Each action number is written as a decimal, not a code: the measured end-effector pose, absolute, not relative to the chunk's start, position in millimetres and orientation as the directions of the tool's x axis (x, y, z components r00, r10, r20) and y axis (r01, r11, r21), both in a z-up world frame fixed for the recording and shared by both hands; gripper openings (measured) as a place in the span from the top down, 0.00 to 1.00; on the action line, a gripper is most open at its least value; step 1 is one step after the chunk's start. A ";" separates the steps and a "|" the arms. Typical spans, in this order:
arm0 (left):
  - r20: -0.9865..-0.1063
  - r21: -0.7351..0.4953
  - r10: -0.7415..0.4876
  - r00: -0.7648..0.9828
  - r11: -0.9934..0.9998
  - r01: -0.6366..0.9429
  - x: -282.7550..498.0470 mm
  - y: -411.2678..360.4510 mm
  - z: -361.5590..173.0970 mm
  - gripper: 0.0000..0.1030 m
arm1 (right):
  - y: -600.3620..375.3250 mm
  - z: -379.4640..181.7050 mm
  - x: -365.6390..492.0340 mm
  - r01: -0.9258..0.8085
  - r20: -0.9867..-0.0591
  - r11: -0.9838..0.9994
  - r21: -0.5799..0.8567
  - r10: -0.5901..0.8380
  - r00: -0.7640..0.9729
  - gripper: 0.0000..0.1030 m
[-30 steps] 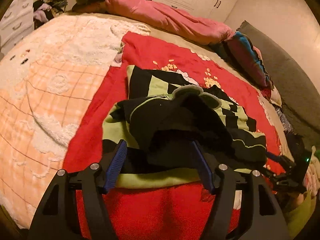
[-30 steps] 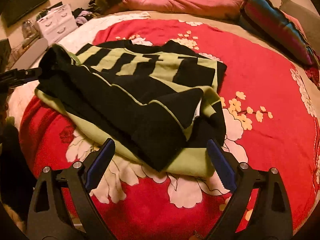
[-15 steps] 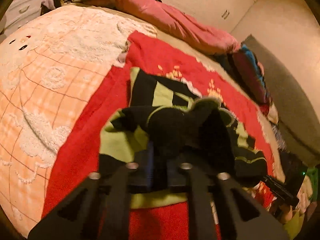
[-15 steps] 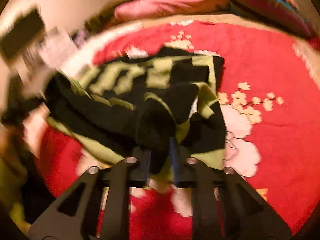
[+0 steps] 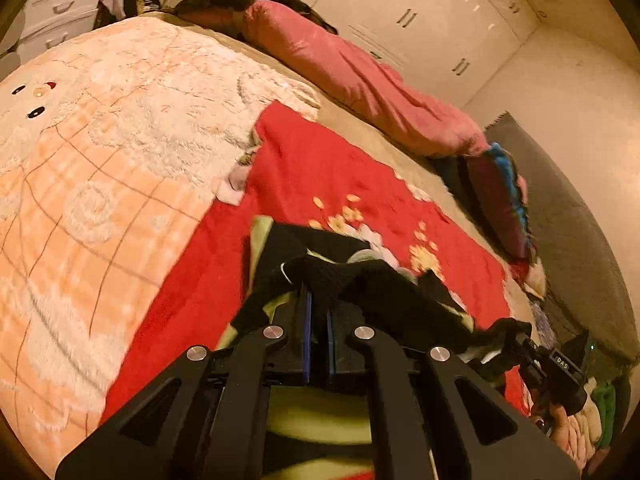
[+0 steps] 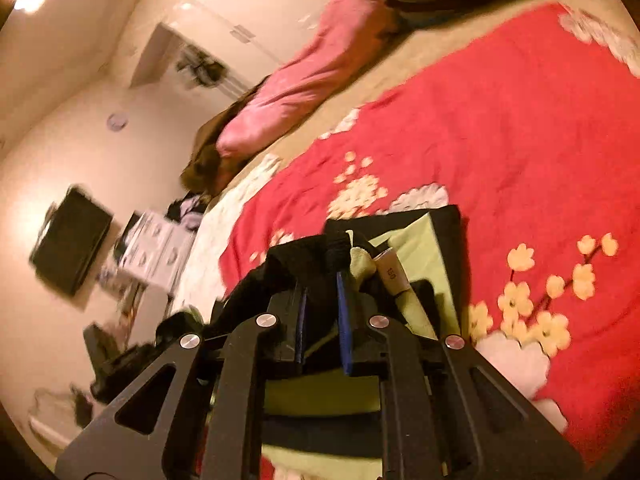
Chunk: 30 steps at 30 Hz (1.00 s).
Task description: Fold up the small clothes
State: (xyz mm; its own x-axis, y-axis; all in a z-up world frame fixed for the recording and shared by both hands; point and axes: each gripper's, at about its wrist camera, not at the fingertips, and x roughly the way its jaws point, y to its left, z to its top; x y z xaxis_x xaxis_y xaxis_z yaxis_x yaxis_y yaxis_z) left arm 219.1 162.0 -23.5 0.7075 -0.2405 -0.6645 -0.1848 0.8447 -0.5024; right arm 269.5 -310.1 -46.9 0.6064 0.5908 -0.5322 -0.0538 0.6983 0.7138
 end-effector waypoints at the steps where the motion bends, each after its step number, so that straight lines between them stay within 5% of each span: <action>1: -0.678 -0.492 -0.229 0.699 0.848 -0.199 226.0 162.5 -26.2 0.92 | -309.3 -51.7 273.6 -0.043 -0.538 0.701 0.712 0.584 0.608 0.93; 7: -0.657 -0.517 -0.227 0.719 0.830 -0.209 227.8 170.0 -31.2 0.69 | -312.0 -66.7 275.2 -0.111 -0.522 0.721 0.684 0.590 0.616 0.72; 11: -0.627 -0.517 -0.211 0.750 0.833 -0.198 212.6 173.4 -24.7 0.64 | -324.7 -57.2 266.9 -0.137 -0.532 0.773 0.619 0.541 0.652 0.47; 30: -0.719 -0.397 -0.151 0.678 0.890 -0.223 223.2 178.4 -38.9 0.51 | -290.3 -62.9 286.8 -0.248 -0.655 0.875 0.415 0.477 0.587 0.42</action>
State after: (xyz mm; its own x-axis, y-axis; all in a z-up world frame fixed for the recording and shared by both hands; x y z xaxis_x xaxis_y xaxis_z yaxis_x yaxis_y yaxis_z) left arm 223.2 178.4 -38.9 0.6780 -0.1510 -0.7194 -0.2228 0.8905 -0.3968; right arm 286.8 -290.3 -62.9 0.5869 0.4766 -0.6545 -0.2479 0.8753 0.4151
